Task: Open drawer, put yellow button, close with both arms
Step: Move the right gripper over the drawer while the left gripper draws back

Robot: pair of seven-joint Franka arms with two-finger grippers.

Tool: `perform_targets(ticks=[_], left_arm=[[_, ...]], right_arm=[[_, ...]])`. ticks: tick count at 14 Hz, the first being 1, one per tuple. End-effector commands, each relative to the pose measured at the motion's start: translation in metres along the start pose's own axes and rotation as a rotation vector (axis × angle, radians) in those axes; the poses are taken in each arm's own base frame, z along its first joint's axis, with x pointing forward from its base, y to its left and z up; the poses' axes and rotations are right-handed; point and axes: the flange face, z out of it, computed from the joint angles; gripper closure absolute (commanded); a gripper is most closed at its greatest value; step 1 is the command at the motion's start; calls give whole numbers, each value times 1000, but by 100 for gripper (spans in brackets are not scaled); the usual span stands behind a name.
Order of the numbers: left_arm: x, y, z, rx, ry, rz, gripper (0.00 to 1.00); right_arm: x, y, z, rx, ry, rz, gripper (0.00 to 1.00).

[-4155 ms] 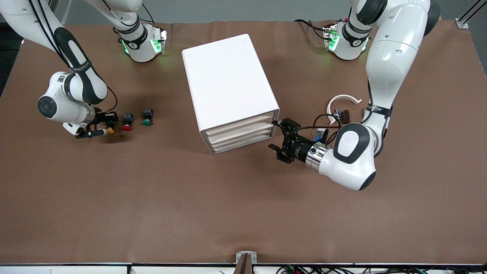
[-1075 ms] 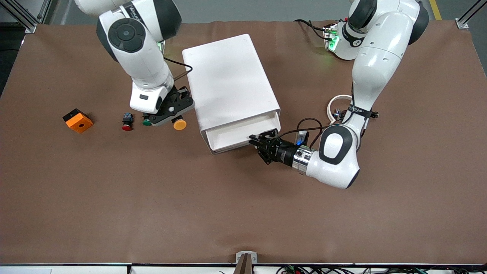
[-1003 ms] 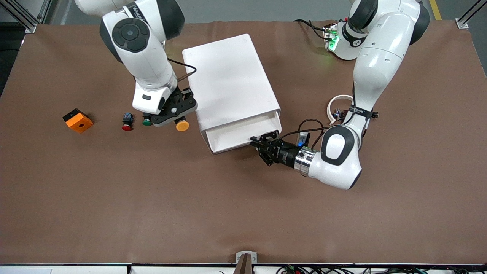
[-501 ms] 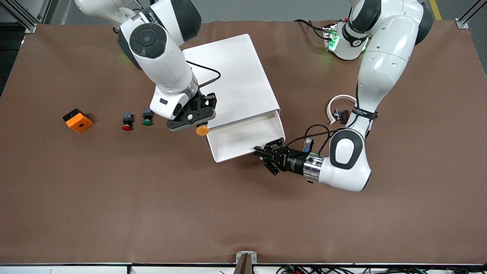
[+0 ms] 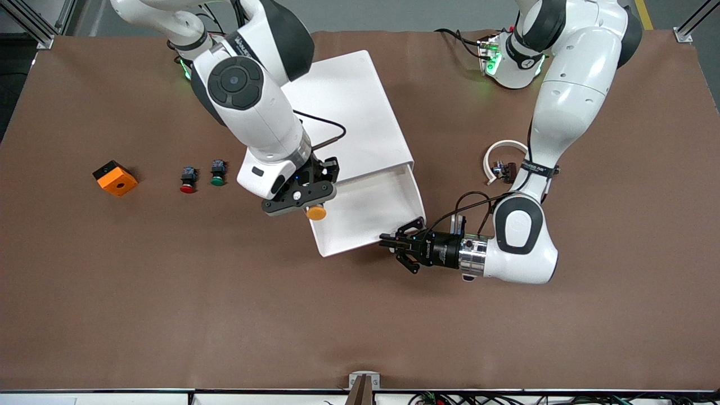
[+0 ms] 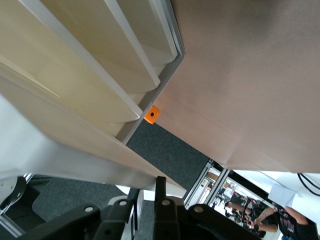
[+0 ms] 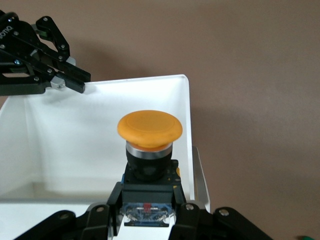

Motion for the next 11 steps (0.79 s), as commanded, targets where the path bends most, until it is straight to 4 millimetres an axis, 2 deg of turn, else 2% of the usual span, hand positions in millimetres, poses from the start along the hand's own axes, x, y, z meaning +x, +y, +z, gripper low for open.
perform_targets(ticks=[1,3,4,5,6,8,11], left_arm=[[-2,11,-9,-49,-83,40,100],[-2,13,-11,-67,-87,48,100],[-4,12,-11,-67,-88,56,90],[-5,12,-12,-69,-87,62,38],[-6,11,-13,-70,-86,66,0],[-10,9,-19,-75,-93,70,0],[-26,3,-36,-92,-109,79,0]], right_arm=[[13,-14,-1,22,24,6,100],[18,-17,-2,36,59,2,100],[21,-17,-2,42,77,-4,100],[23,-20,1,50,92,-9,100],[24,-25,8,52,103,-18,100],[22,-40,14,46,120,-106,100],[20,-40,15,31,112,-272,100]])
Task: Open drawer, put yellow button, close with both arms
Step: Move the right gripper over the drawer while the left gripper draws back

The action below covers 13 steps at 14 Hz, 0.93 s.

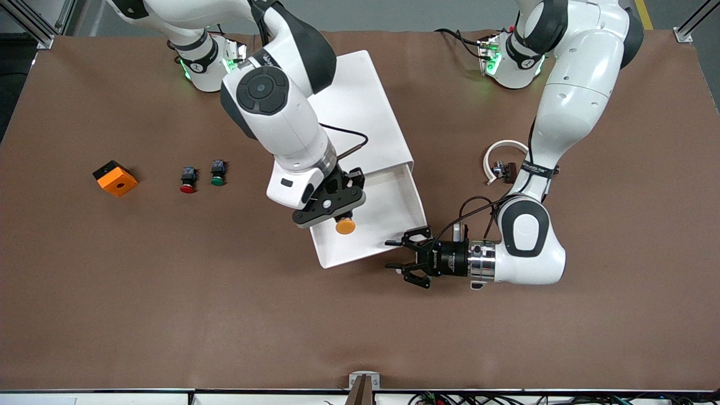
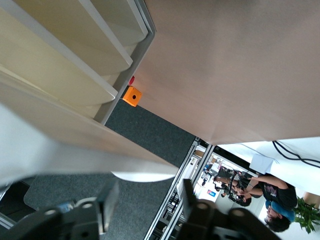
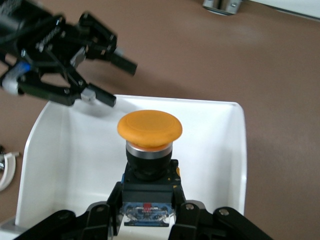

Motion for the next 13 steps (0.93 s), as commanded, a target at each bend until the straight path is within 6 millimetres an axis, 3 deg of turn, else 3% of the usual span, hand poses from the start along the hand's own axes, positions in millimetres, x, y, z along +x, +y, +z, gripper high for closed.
perform_targets(ticks=[1,3,9,11,13], left_arm=[[-24,-6,-22,-26,-40,16,0],[-32,-4,-47,-52,-56,24,0],[-42,6,-134,-139,-107,29,0],[-44,6,-145,-157,-102,37,0],[-54,0,-168,-197,-53,98,0]], right_arm=[[3,-4,-3,-3,-6,-118,100],[-3,-13,1,-6,-35,-200,100],[1,2,17,-8,-55,-449,100],[6,-3,21,-8,-10,-461,100],[7,-6,30,-10,1,-465,100]])
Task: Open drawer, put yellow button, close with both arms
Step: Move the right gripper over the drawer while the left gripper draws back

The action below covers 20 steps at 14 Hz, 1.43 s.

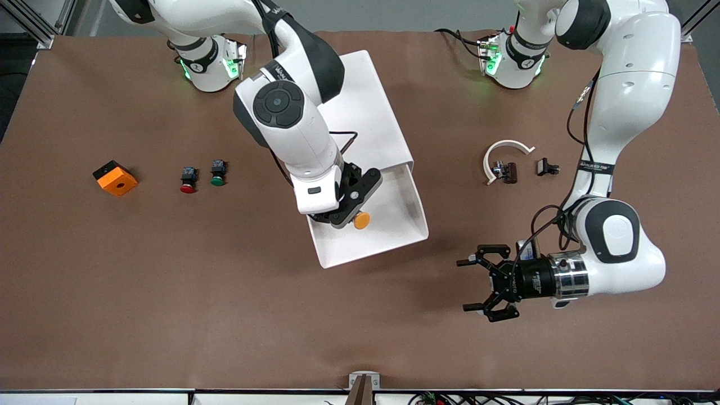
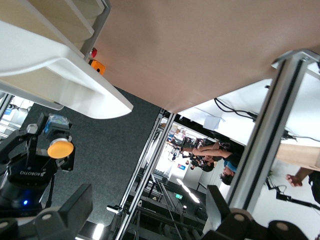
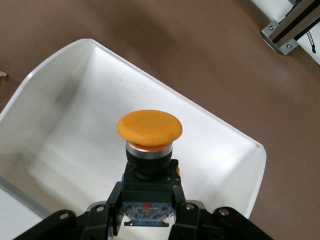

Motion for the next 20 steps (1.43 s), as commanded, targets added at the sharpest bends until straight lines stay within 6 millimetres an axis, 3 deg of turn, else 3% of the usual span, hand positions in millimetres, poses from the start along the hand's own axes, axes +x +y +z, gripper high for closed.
perform_targets(ticks=[1,3,5,11,12,15,18,20], left_arm=[[-18,-13,-12,-19,111,117,0],[-25,-13,-27,-47,178,218,0],[-36,-13,-63,-82,252,402,0],[-90,-61,-100,47,824,955,0],[-101,-74,-104,112,905,1071,0],[-116,-104,-122,366,1137,1303,0],[-124,-132,-126,628,1286,1386,0],[-124,-145,-136,799,1272,1445,0]], right_arm=[[8,-2,8,-5,15,-20,100],[6,-1,13,-10,0,-34,100],[5,-2,17,-7,-9,-43,100],[7,-27,41,-18,-47,-85,100],[2,-26,53,-15,-71,-83,100],[-4,-21,63,-21,-99,-83,100],[-6,-17,68,-22,-108,-79,100],[-7,-15,69,-21,-111,-76,100]])
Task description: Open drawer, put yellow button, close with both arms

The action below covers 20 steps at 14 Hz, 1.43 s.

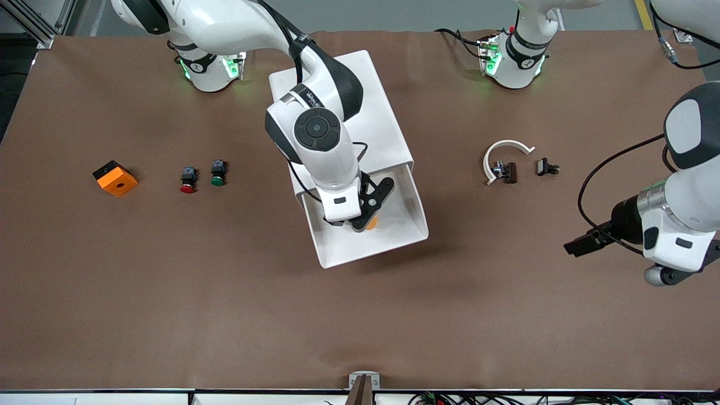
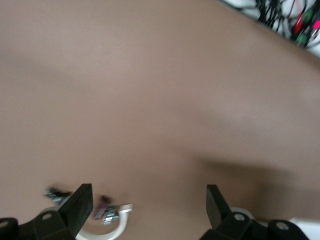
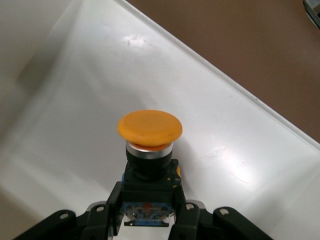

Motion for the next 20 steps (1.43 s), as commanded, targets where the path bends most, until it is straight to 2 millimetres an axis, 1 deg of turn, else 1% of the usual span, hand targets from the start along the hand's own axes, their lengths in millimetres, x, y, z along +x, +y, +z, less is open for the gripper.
perform_targets(ticks=[1,2,3,4,6,7,8,10,13,15,17,20], left_arm=[[-19,-17,-18,95,-26,218,0],[-24,-20,-27,101,-28,243,0],[-27,-24,-31,107,-39,245,0],[-31,-29,-44,103,-29,245,0],[-37,-34,-57,104,-17,241,0],[-41,-32,-58,106,-23,247,0],[-50,-32,-63,112,-39,255,0],[-62,-39,-69,115,-45,265,0],[-78,-40,-66,99,4,281,0],[-99,-44,-56,81,51,291,0],[-125,-49,-48,81,72,306,0],[-135,-52,-51,93,37,307,0]], right_arm=[[-2,4,0,-5,-8,-7,100],[-2,4,2,-4,-9,-4,100],[-2,4,3,-3,-11,-3,90],[-2,4,3,-2,-9,1,71],[-3,9,5,-2,-10,-2,36],[-3,10,4,-2,-7,1,8],[-3,10,3,-3,-4,0,0],[-3,9,3,4,-4,4,0],[-1,10,-7,4,11,11,0],[1,8,-14,11,27,21,0],[1,4,-19,21,35,64,0],[5,-7,-33,25,54,182,0]])
